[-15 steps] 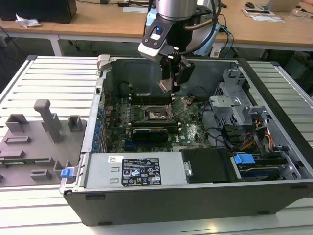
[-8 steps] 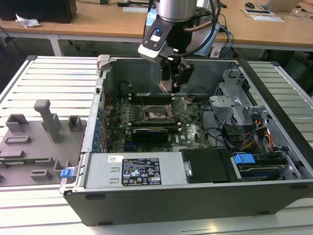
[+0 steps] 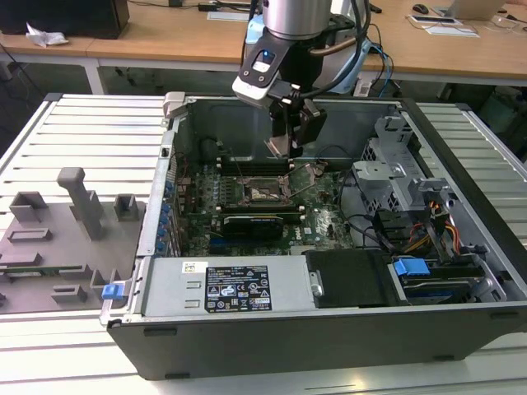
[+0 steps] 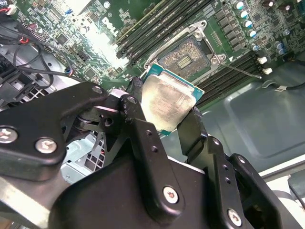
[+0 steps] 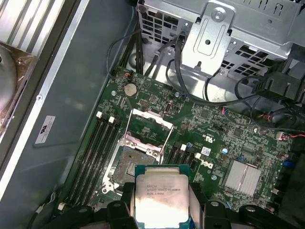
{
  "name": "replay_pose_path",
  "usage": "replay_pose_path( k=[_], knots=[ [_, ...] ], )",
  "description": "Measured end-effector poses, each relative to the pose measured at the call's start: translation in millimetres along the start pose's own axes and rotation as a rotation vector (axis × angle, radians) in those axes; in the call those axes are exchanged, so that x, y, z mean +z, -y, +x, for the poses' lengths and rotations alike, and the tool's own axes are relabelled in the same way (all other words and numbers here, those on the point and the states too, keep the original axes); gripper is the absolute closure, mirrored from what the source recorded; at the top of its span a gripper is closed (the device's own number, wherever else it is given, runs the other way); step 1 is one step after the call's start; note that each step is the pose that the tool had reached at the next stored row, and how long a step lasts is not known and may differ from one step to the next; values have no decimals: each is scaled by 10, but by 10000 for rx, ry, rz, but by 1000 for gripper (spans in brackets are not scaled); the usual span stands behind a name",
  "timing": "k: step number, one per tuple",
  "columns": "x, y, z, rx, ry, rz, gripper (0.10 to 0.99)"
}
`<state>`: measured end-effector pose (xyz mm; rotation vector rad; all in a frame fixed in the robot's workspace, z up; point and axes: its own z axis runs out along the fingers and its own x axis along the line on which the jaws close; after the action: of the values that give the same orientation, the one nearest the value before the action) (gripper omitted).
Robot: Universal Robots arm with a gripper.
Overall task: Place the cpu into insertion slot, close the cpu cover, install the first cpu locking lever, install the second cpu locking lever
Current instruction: 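Place the cpu into insertion slot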
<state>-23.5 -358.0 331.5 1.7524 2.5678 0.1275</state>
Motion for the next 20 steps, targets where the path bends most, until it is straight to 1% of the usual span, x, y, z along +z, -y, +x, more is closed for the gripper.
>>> replay_pose_path(
  k=[20],
  knots=[
    [69,6,-1,2,-1,4,549]
  ],
)
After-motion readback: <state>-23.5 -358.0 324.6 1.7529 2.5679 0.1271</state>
